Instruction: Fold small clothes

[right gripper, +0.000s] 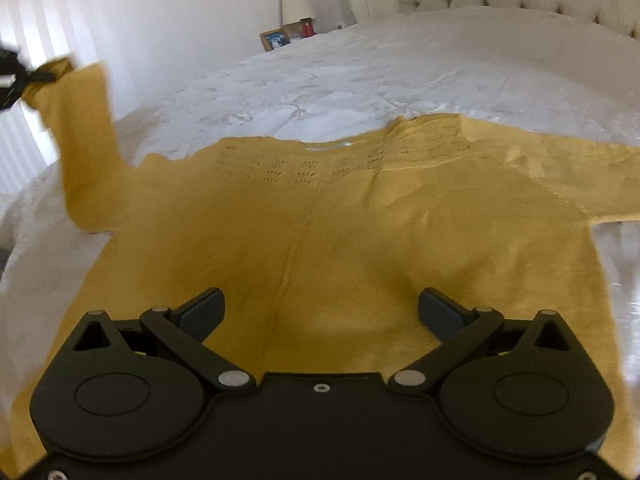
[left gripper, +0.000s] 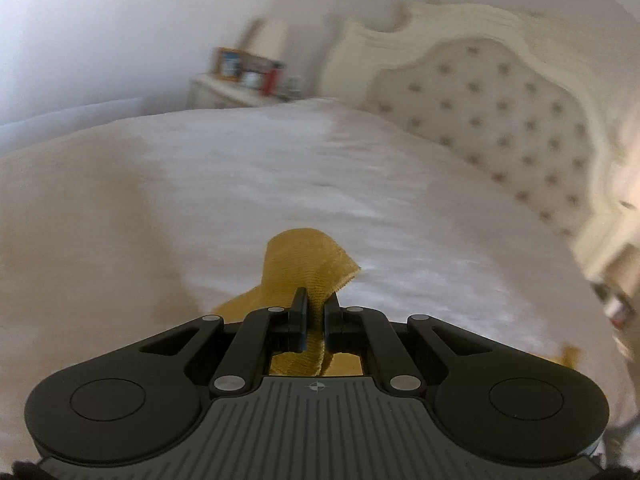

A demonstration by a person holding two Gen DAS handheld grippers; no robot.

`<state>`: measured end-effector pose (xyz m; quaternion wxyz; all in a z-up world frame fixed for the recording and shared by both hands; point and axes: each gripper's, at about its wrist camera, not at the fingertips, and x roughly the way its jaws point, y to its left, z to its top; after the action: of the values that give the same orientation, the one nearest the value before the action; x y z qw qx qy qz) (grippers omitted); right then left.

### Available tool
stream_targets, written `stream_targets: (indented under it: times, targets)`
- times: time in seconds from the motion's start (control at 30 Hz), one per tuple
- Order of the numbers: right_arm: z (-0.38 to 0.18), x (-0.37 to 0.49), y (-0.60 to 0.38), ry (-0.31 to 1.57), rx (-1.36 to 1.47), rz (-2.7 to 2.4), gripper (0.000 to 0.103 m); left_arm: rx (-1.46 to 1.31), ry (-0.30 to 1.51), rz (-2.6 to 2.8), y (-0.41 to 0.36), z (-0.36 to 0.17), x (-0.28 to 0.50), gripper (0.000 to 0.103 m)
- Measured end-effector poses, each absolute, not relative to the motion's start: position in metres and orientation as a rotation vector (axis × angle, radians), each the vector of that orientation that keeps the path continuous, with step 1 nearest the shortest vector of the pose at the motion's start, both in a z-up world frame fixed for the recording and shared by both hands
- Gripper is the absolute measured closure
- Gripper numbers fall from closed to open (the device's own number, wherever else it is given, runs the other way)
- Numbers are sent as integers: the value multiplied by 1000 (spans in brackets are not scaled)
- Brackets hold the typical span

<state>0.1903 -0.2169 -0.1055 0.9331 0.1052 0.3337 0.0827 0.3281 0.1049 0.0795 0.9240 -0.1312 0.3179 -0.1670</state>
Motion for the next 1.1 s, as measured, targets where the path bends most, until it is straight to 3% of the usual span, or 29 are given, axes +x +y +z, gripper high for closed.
stream_targets:
  times: [0.23, 0.3, 0.33, 0.37, 0.5, 0.6, 0.77, 0.9, 0.93, 1.1]
  targets:
    - [-95, 164, -257, 672, 257, 115, 1, -291, 683, -514, -17, 50, 340, 95]
    - [-95, 159, -265, 676, 277, 103, 1, -303, 712, -551, -43, 26, 343, 80]
    - [-95, 158, -267, 681, 279, 96, 1, -312, 734, -570, -51, 15, 341, 60]
    - [-95, 158, -269, 685, 280, 90, 1, -323, 749, -585, -58, 5, 341, 53]
    - [-94, 154, -273, 696, 276, 94, 1, -328, 750, -598, -51, -9, 321, 53]
    - [-91, 160, -273, 696, 273, 100, 1, -270, 736, -562, -33, -17, 313, 45]
    - [-87, 185, -270, 709, 325, 126, 1, -87, 729, -367, 11, -45, 305, 45]
    - [-88, 214, -265, 722, 380, 153, 37, -65, 771, -280, 51, -75, 301, 45]
    - [-89, 222, -263, 731, 384, 151, 41, -60, 784, -265, 56, -81, 302, 45]
    - [-89, 252, -256, 739, 407, 143, 43, -63, 744, -305, 76, -92, 294, 45]
